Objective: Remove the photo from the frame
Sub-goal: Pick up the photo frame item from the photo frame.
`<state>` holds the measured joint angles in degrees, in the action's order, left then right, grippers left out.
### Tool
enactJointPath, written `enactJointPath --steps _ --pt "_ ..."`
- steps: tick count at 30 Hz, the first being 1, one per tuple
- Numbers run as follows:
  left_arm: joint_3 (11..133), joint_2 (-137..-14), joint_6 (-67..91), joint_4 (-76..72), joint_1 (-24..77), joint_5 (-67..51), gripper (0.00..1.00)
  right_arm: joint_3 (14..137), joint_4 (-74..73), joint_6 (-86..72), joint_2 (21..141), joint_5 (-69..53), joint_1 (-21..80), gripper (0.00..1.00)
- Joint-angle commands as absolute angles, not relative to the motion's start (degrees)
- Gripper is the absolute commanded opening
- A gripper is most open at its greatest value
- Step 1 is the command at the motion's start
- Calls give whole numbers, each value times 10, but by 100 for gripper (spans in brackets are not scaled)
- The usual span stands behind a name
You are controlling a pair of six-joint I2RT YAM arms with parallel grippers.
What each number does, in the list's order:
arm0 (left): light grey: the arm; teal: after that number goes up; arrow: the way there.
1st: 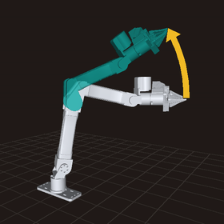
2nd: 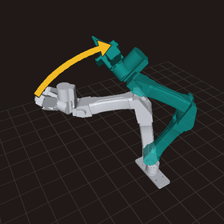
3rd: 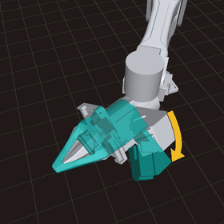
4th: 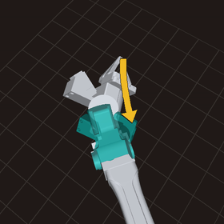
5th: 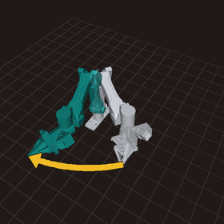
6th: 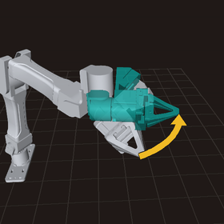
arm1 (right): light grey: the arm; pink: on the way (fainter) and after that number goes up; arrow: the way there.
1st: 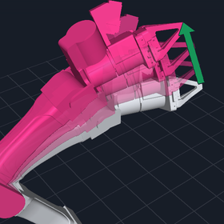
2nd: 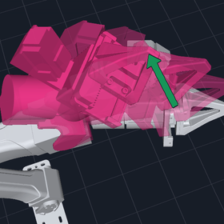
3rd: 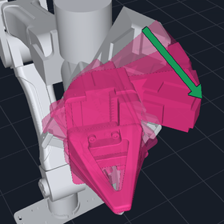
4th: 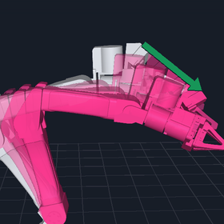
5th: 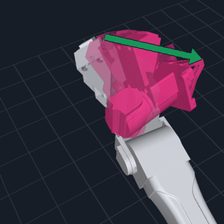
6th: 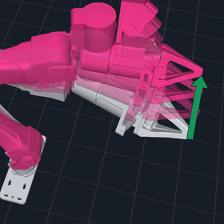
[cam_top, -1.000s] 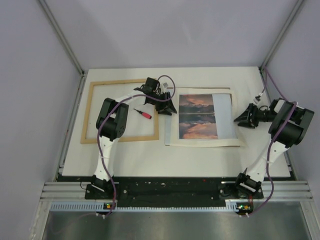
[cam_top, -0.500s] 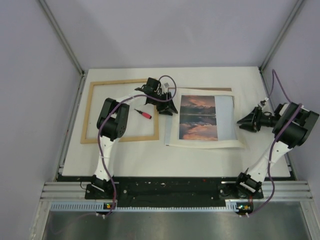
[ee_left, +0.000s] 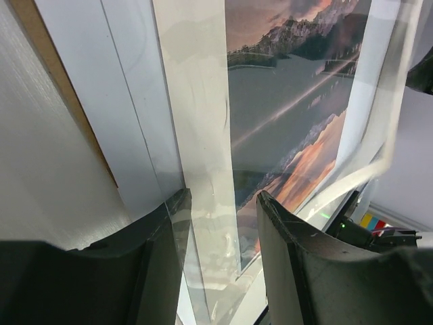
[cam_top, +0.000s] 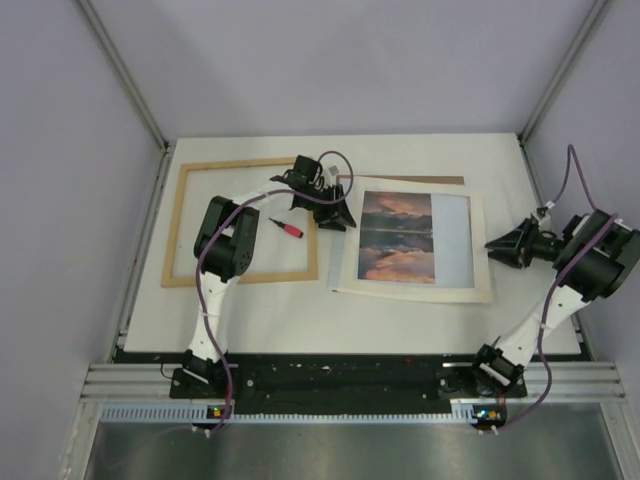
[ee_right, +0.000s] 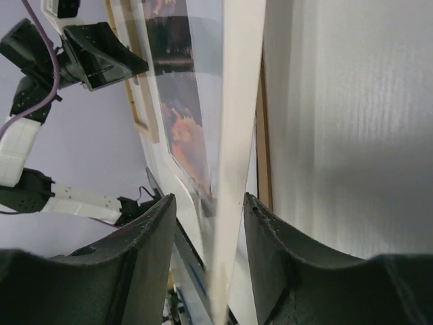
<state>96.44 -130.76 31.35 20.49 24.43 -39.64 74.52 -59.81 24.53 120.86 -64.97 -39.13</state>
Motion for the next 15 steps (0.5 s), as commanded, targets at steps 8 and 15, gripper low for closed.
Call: enactJointPath --steps 8,15 --pt "986 -1328 314 194 261 -396 50 725 -661 326 1224 -720 -415 44" --pt "990 -1328 314 194 263 -393 49 706 -526 234 1130 -602 -415 52"
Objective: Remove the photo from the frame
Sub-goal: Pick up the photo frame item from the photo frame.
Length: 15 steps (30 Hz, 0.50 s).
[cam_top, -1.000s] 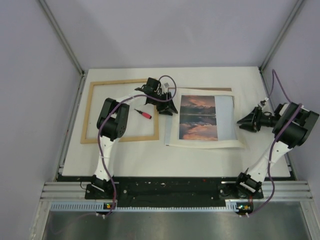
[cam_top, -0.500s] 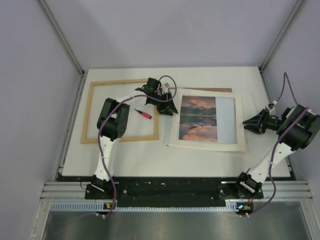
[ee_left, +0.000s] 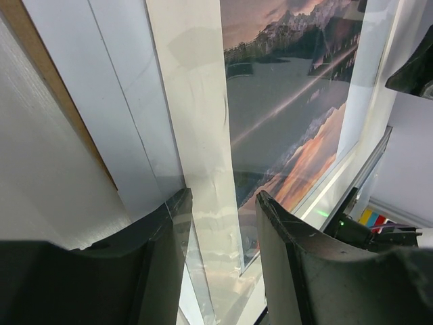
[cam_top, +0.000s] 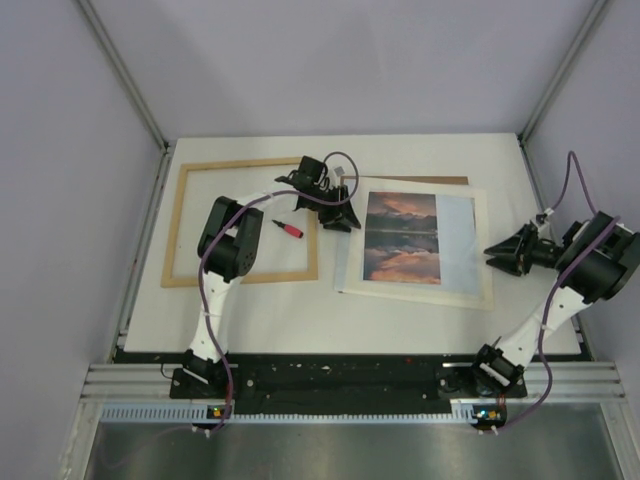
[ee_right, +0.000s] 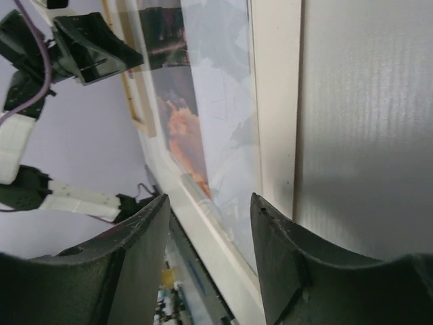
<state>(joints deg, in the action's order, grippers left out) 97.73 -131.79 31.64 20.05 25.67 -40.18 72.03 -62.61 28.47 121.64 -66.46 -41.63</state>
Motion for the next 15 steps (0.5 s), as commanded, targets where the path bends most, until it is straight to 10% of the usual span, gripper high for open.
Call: enactJointPath --steps 1,15 --pt "990 -1328 314 194 263 -392 49 702 -503 223 1112 -586 -415 54" --pt "989 -1332 318 189 263 -393 49 721 -469 245 1172 -519 -427 58"
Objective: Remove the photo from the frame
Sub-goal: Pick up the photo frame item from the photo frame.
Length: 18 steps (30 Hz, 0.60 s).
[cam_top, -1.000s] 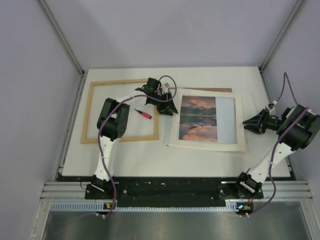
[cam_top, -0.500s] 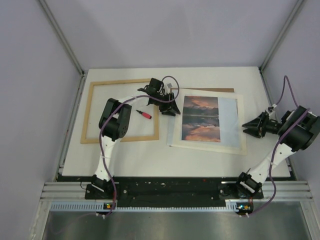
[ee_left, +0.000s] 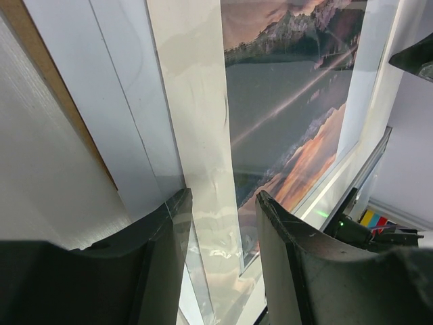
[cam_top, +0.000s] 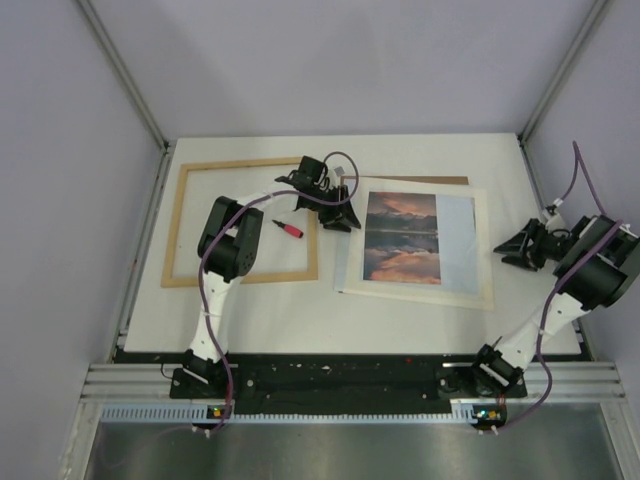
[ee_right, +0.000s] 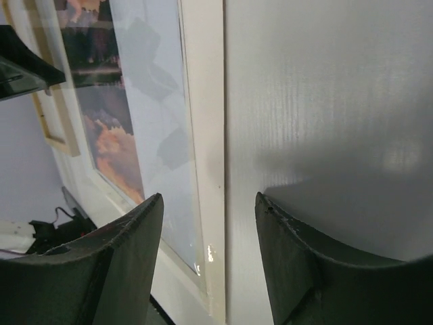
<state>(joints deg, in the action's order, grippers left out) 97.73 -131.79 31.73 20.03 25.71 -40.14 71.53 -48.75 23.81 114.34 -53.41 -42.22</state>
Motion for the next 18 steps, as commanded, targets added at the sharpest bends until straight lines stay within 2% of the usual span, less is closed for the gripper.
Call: enactJointPath --steps 1,10,18 --pt "991 -1333 320 188 263 -394 49 723 -469 243 1174 -515 -426 58" --pt "986 -1330 330 179 263 -405 49 730 -477 220 1152 -435 -369 59" --pt "992 -1335 329 178 263 -417 49 713 -478 208 1151 -476 -356 59"
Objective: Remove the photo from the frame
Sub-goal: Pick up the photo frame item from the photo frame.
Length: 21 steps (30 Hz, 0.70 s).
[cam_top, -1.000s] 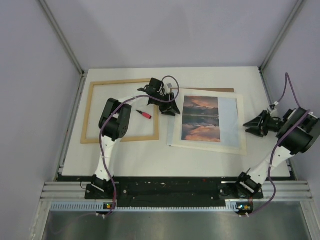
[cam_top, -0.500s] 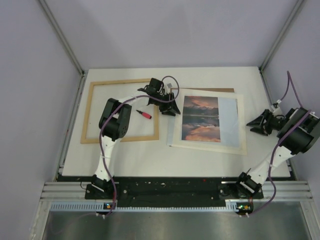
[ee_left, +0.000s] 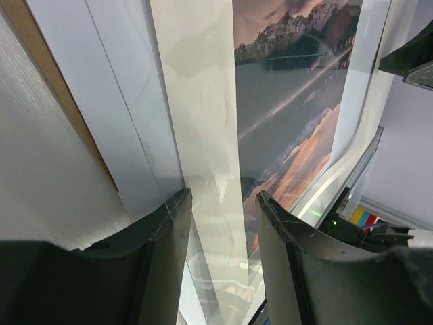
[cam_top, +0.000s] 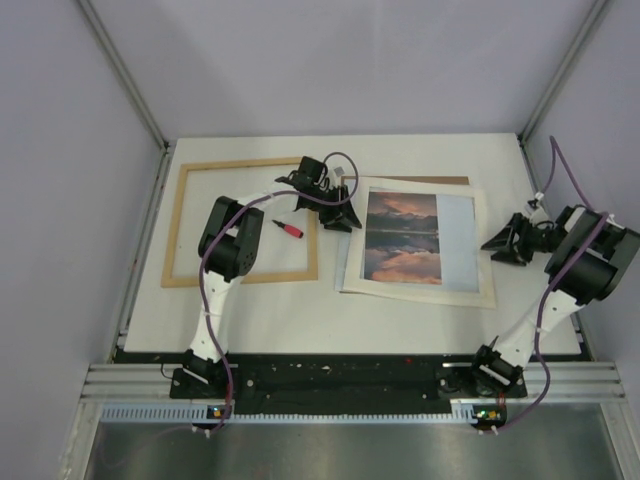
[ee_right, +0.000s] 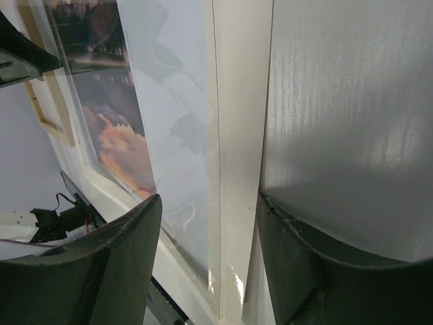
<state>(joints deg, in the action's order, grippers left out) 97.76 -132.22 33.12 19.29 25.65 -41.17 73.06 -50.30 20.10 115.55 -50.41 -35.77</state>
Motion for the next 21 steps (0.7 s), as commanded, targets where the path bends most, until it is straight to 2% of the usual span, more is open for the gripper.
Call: enactJointPath --steps 1,10,21 --pt "992 -1334 329 178 262 -419 49 711 -478 207 1150 -484 -355 59" --pt "988 -1327 333 175 262 -420 49 714 -530 196 1166 -581 -393 57" --pt "994 -1330 340 169 263 -422 49 676 -617 279 1130 -446 -395 57"
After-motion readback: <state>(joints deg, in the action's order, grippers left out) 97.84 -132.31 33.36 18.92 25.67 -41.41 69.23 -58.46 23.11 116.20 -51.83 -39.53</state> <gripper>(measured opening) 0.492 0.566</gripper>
